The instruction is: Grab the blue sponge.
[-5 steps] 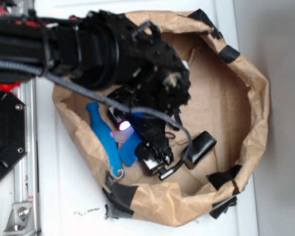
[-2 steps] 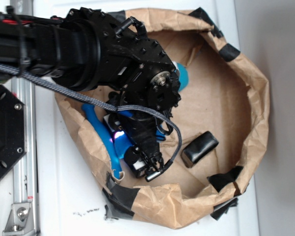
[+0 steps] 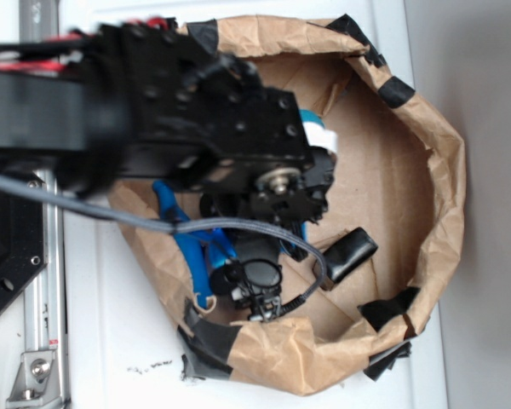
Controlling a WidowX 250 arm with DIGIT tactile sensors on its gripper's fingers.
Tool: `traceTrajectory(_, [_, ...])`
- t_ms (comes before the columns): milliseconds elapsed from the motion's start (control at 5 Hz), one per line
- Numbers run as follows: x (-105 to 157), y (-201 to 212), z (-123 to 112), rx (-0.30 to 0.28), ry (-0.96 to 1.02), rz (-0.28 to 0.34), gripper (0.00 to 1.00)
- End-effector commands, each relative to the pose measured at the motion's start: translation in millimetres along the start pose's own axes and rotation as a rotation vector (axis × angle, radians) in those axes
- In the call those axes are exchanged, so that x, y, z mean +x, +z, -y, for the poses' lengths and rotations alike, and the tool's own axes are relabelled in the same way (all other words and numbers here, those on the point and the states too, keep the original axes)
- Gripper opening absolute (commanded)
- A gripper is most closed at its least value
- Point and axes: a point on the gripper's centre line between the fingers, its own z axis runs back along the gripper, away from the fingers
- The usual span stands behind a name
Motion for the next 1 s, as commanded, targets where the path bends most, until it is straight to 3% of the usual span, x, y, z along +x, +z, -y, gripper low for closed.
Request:
traceTrajectory(0, [-6,93,-34,0.256,-0.280,0.132,0.00])
traceTrajectory(200, [2,91,-29,0.267,-0.298,0.094,0.00])
traceTrajectory(600, [7,93,-24,0.240,-0.273,0.100,0.00])
traceTrajectory(800, [4,86,-26,0.273,-0.257,0.071,0.00])
